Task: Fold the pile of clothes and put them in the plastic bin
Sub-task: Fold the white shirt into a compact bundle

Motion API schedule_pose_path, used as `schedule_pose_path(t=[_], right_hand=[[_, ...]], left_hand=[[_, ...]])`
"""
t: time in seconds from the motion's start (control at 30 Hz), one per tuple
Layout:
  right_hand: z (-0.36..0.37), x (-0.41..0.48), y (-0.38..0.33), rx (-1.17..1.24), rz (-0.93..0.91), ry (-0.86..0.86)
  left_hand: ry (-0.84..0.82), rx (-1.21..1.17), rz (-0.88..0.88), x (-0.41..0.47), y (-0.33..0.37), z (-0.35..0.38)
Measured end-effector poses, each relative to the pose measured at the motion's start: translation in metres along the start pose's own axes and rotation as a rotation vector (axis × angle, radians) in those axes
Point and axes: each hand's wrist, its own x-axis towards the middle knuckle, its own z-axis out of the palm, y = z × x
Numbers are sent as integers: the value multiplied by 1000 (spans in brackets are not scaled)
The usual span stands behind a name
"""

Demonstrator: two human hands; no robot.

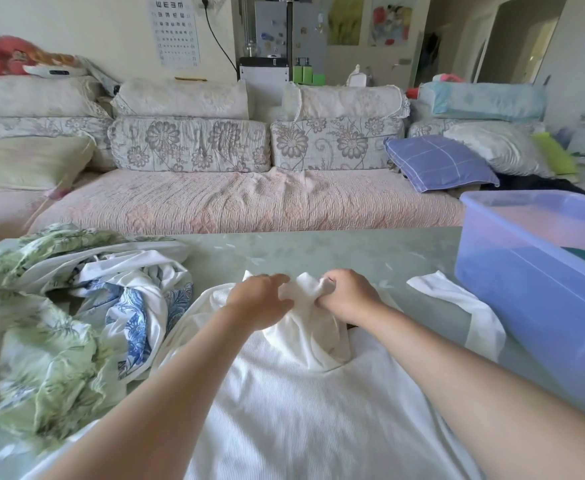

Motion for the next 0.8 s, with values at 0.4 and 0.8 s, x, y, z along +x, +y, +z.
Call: schedule_pose_path(t=[0.4, 0.8], right_hand=[[-33, -20, -29, 129, -96, -15], [-55, -71, -53, 313, -272, 390]], left_hand=[[412, -341, 55, -25, 7, -68], [454, -167, -34, -95, -4, -82]])
